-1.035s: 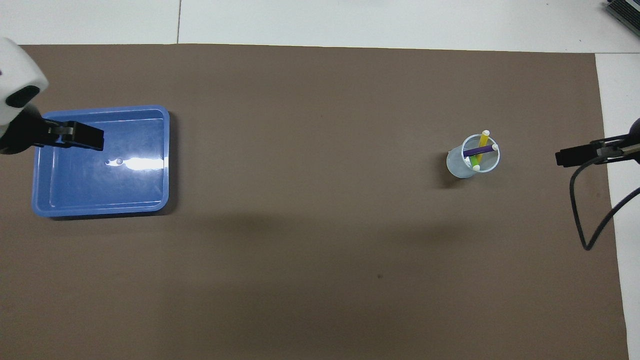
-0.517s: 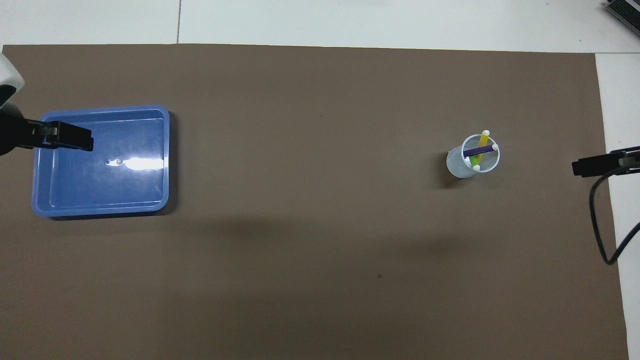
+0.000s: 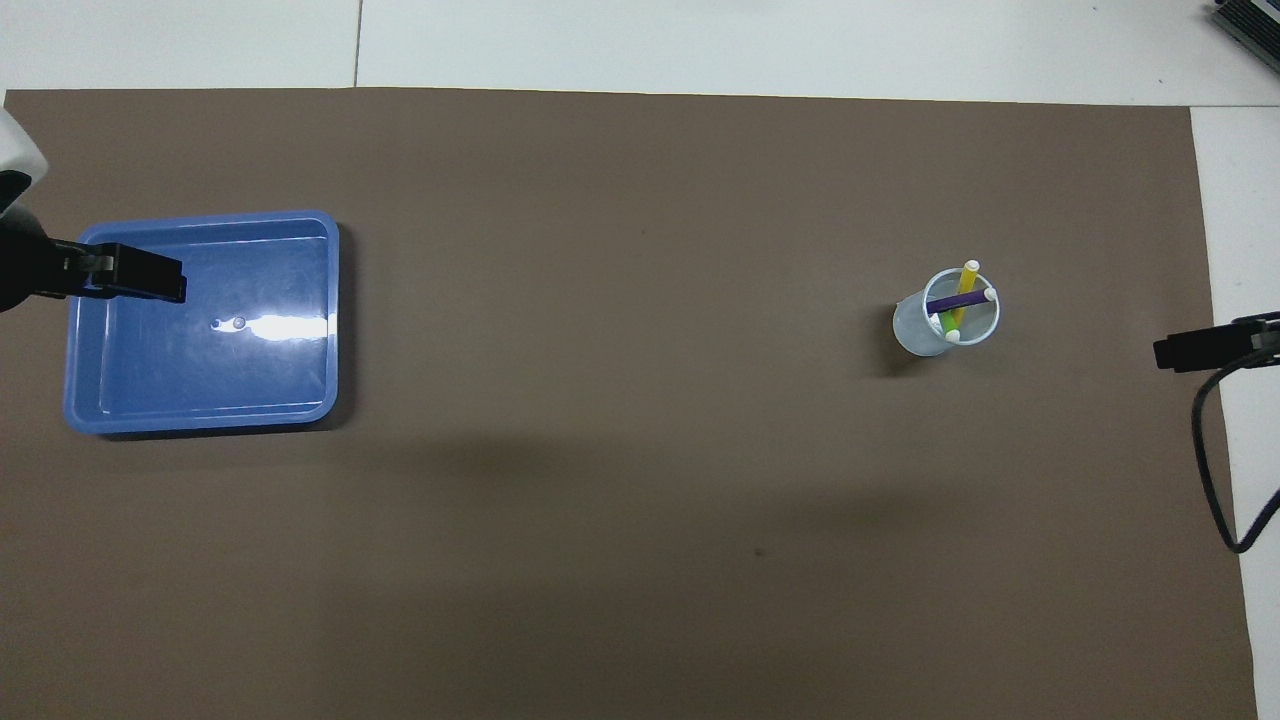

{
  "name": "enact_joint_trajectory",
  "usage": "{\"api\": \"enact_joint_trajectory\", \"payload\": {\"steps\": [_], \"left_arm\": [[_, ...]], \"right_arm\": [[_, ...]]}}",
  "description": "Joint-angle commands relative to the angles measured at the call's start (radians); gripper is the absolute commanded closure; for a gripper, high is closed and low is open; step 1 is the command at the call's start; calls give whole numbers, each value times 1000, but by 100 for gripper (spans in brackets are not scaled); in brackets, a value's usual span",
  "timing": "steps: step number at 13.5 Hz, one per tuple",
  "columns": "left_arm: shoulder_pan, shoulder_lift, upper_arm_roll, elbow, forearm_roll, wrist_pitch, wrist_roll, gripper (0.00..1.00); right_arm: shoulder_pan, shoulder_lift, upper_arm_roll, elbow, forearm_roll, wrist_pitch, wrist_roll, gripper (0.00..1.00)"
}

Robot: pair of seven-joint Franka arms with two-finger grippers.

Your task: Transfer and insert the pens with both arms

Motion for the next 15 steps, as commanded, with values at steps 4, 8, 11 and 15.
{"api": "enact_joint_trajectory", "payload": {"steps": [4,8,11,15], "left_arm": [[-5,-27,9,-26,-11,-7,0,0],[-5,-27,9,-26,-11,-7,2,0],[-5,-27,9,-26,-11,-7,0,0],[-5,-27,9,-26,-11,-7,2,0]], "right_arm": [[-9,-25,9,-13,-23,-13,11,0],[0,-26,11,-16,-22,-30,10,0],[2,-35,15,-13,-3,-79,8,0],[3,-54,20,-10,39,-145,5,0]]}}
